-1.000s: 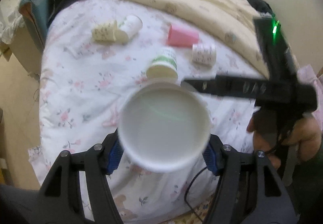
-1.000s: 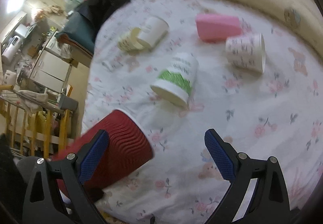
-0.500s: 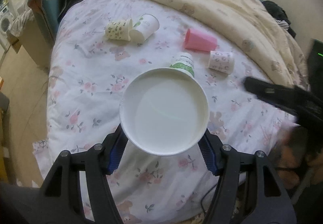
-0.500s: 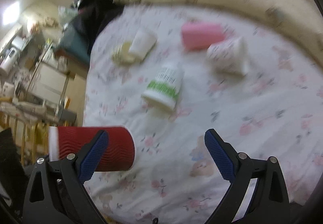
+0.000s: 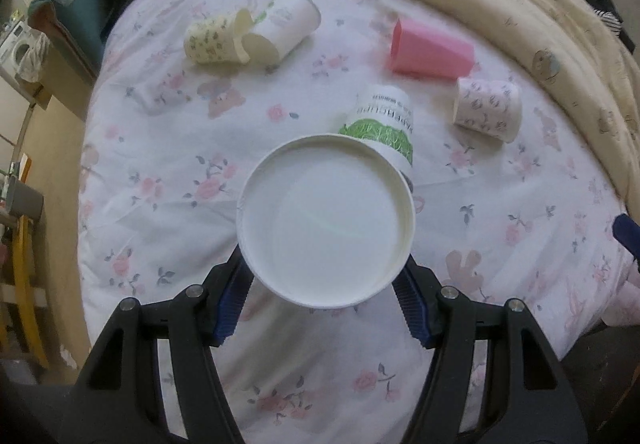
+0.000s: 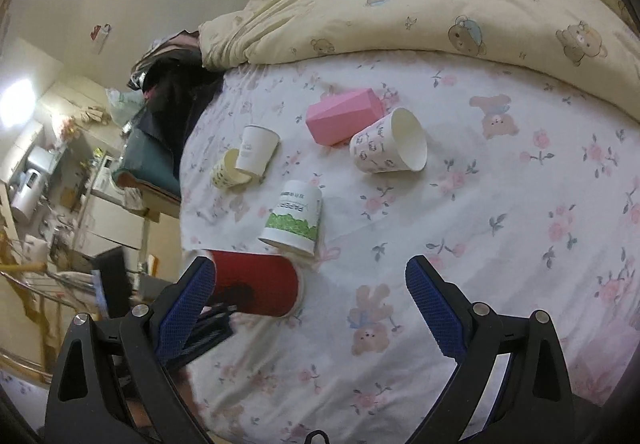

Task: Flip cup upside down
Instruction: 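Lower the inverted red cup onto the sheet with the left gripper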

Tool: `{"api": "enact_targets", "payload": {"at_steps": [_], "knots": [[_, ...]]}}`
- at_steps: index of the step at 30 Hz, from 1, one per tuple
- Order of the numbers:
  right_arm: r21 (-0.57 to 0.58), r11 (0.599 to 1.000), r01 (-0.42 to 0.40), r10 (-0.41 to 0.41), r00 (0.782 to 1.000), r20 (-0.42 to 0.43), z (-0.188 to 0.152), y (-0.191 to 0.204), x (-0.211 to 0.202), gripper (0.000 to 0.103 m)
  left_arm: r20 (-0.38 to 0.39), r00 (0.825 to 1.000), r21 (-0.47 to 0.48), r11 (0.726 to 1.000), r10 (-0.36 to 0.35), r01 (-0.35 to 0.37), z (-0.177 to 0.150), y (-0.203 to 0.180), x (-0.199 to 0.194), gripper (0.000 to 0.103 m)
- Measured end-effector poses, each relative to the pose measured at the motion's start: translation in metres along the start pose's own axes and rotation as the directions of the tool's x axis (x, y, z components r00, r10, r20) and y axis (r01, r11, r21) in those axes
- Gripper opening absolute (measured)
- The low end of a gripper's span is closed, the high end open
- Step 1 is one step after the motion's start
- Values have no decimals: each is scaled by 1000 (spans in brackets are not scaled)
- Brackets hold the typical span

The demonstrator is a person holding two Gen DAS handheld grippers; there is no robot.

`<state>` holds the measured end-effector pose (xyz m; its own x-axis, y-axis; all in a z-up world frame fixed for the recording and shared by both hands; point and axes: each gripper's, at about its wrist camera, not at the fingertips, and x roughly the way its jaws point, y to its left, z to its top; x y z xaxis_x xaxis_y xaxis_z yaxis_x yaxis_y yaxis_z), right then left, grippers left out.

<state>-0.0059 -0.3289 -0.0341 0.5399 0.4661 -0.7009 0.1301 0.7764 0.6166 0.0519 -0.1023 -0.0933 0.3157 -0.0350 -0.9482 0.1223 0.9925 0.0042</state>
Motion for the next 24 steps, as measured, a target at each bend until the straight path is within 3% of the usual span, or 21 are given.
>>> {"api": "enact_targets", "payload": {"at_steps": [4, 19, 24], "knots": [[36, 998, -48, 49, 998, -34, 1, -5, 4, 98, 20, 1000, 10, 1000, 20, -20, 5, -7, 3, 63], [29, 999, -44, 46, 998, -53, -2, -1, 8, 98, 12, 1000, -25, 1000, 0, 0, 3, -1, 3, 66], [20, 998, -52, 53, 996, -66, -7, 3, 10, 98, 55, 998, -6, 1000, 16, -16, 0, -1, -6, 90]]}}
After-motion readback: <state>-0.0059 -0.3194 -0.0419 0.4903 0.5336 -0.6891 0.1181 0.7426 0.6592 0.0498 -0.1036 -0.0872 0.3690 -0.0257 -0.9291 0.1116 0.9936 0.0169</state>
